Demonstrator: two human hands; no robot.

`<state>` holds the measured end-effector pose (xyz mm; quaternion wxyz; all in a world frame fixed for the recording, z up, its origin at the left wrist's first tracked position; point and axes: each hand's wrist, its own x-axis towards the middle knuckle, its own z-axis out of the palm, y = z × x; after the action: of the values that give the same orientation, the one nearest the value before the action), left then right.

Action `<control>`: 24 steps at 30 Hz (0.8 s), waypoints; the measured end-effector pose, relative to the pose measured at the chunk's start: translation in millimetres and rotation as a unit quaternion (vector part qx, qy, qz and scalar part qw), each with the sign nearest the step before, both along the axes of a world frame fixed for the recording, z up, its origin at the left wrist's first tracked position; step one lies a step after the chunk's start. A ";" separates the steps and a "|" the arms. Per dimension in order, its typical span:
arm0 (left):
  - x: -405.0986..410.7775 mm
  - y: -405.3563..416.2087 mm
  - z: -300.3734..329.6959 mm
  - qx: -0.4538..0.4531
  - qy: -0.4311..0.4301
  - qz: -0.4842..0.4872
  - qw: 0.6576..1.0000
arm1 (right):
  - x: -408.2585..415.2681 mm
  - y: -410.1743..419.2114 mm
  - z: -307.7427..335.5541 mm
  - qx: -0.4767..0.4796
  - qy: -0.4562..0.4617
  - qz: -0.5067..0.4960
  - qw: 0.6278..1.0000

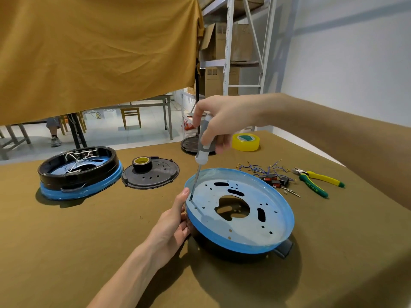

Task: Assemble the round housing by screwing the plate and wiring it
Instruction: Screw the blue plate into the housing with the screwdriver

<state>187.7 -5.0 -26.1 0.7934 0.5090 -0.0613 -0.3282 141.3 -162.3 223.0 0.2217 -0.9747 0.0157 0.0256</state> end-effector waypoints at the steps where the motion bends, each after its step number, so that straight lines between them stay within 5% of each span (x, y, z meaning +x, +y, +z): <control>1: 0.5 -0.1 -0.6 0.002 0.001 0.001 1.000 | 0.0 0.4 -1.9 -0.025 -0.011 -0.006 1.000; 4: 1.7 -0.6 -1.9 0.003 0.004 0.005 1.000 | 2.9 1.7 -9.7 -0.083 -0.040 -0.021 0.995; 8: 1.6 -0.7 -2.4 0.008 0.002 0.002 1.000 | 1.7 -3.2 -7.4 -0.033 -0.018 -0.004 0.999; 12: 1.1 -0.5 -1.8 0.016 0.000 0.007 1.000 | 5.5 -1.1 -17.8 -0.084 -0.082 -0.012 0.993; 17: 0.6 0.1 0.7 0.024 0.006 0.004 1.000 | 3.4 -7.4 -8.0 -0.032 -0.020 0.003 0.999; 21: -1.0 0.7 2.1 0.024 0.000 0.006 1.000 | 6.0 -6.5 -20.0 -0.090 -0.077 -0.025 0.993; 24: -2.0 0.3 3.3 0.022 0.000 0.008 1.000 | 2.5 -10.0 -12.9 -0.013 -0.035 -0.010 0.999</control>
<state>185.7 -4.7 -22.8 0.7842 0.5272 -0.0500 -0.3233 143.8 -172.3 210.1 0.2097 -0.9775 0.0182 -0.0110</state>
